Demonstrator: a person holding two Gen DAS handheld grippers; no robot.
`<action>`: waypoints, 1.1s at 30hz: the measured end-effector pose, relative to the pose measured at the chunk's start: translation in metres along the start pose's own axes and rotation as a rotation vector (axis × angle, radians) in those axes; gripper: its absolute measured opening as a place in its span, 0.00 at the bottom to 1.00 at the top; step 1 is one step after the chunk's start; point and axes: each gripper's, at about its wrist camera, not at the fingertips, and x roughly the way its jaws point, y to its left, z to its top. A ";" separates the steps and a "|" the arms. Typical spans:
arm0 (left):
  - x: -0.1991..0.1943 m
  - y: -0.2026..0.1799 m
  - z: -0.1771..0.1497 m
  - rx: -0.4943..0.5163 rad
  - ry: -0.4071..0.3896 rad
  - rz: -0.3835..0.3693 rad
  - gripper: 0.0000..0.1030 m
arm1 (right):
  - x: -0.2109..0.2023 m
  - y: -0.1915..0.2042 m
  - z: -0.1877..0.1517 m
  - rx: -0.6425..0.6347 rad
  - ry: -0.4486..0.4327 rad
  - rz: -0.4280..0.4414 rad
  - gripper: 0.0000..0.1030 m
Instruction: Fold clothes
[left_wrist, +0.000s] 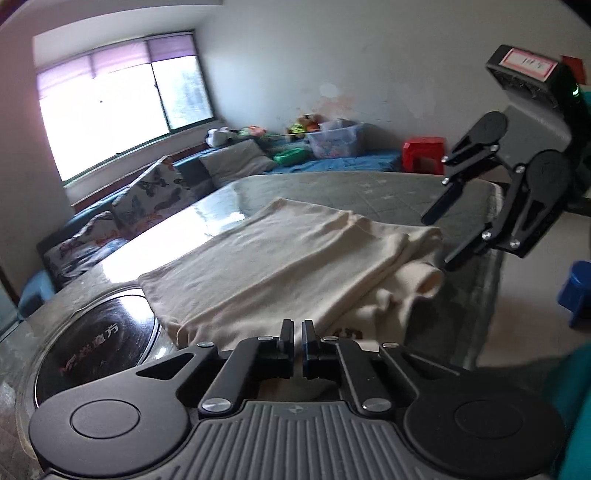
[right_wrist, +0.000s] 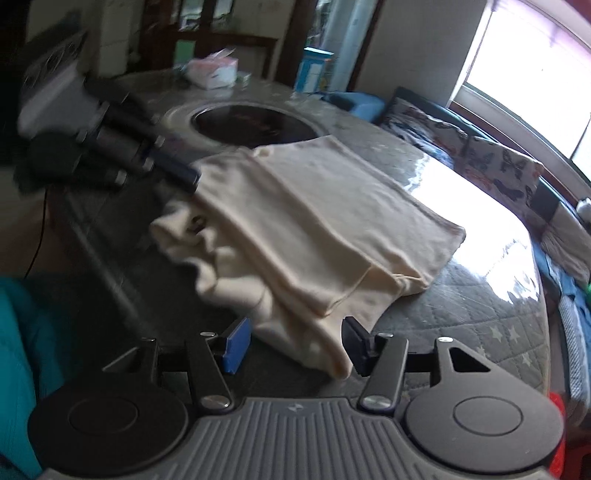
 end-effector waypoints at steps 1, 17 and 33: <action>-0.002 0.000 -0.002 0.014 0.005 -0.006 0.08 | 0.000 0.001 -0.001 0.000 -0.002 0.005 0.56; 0.011 -0.031 -0.012 0.188 -0.017 -0.026 0.16 | 0.003 0.002 -0.003 0.005 -0.010 0.006 0.59; 0.033 0.018 0.022 -0.087 -0.030 -0.022 0.09 | 0.030 0.010 0.014 -0.088 -0.094 0.032 0.45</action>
